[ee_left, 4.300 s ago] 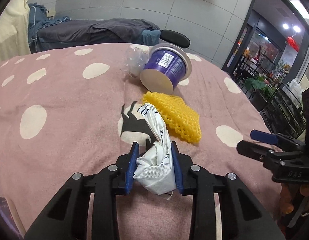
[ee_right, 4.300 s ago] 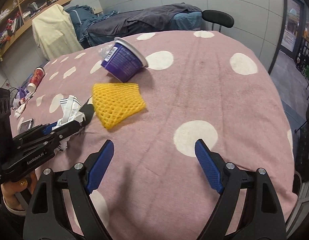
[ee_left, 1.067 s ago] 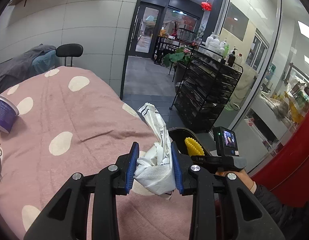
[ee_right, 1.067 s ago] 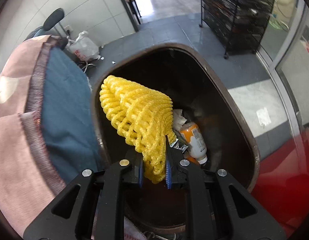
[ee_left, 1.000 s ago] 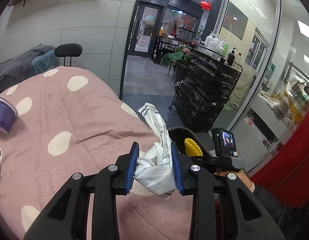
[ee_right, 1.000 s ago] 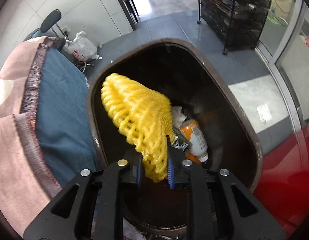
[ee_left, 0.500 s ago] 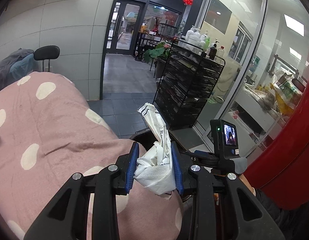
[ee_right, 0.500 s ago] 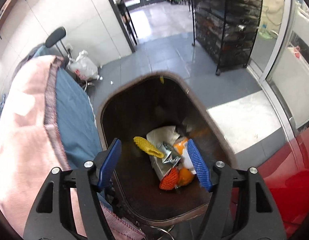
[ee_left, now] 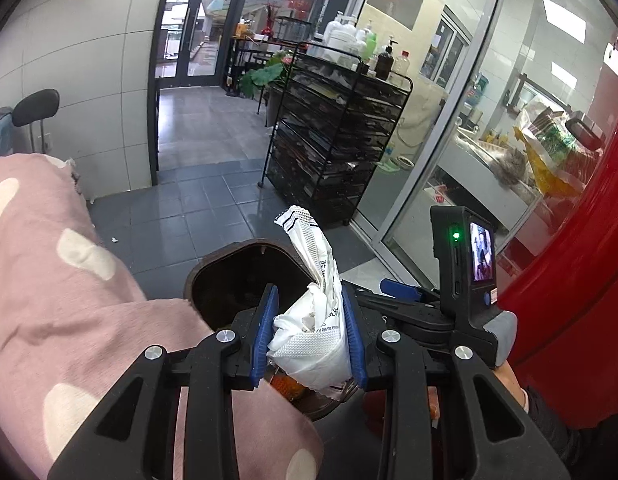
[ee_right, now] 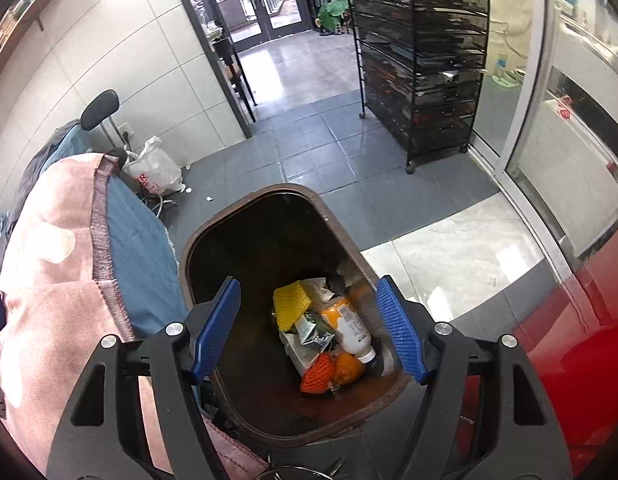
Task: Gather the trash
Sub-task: 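Open both tools over the black bin to drop paper and foam net, then move both tools back over the remaining trash on the table, then grasp the purple yogurt cup with the right tool while the left tool grasps the clear plastic bag, then carry the yogurt cup and plastic bag to the black bin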
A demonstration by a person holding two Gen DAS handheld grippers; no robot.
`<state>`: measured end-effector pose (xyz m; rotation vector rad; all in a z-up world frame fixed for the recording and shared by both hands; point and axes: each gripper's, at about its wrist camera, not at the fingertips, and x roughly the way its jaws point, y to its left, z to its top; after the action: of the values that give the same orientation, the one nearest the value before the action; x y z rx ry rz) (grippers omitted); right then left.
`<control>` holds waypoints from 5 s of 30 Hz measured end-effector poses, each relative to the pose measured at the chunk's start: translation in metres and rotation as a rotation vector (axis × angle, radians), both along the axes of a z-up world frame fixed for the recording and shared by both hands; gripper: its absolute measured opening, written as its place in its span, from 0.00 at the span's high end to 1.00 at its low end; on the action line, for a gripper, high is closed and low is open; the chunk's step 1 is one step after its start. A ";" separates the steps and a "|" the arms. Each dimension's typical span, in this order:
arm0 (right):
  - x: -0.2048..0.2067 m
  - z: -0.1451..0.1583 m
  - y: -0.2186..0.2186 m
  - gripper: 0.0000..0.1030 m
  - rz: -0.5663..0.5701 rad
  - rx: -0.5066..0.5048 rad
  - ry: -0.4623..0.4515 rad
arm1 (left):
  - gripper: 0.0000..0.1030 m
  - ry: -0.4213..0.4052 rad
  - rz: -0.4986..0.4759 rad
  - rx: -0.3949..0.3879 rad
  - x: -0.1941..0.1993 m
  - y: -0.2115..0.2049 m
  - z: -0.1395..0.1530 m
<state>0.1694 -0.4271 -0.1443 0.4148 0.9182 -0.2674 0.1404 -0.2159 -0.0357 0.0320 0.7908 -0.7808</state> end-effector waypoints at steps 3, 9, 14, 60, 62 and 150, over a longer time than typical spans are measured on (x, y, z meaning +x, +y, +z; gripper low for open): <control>-0.003 -0.001 -0.006 0.31 -0.014 0.000 0.005 | 0.69 0.019 -0.018 0.014 0.004 -0.011 -0.006; -0.006 -0.005 -0.016 0.31 -0.035 0.000 0.012 | 0.69 0.052 -0.037 0.051 0.011 -0.027 -0.022; -0.008 -0.008 -0.020 0.31 -0.047 0.003 0.018 | 0.67 0.065 -0.044 0.074 0.013 -0.036 -0.031; 0.025 0.057 0.118 0.21 0.324 -0.007 -0.110 | 0.06 -0.182 0.302 -0.001 -0.033 0.128 0.022; 0.029 0.064 0.134 0.21 0.365 -0.003 -0.121 | 0.06 -0.186 0.344 0.011 -0.031 0.145 0.022; 0.087 0.111 0.332 0.31 0.725 0.258 -0.163 | 0.62 -0.036 0.824 -0.117 0.004 0.344 0.027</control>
<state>0.2567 -0.0949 -0.0337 0.3092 0.8873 0.5449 0.1444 0.1276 -0.0090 -0.3644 0.6418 -0.0410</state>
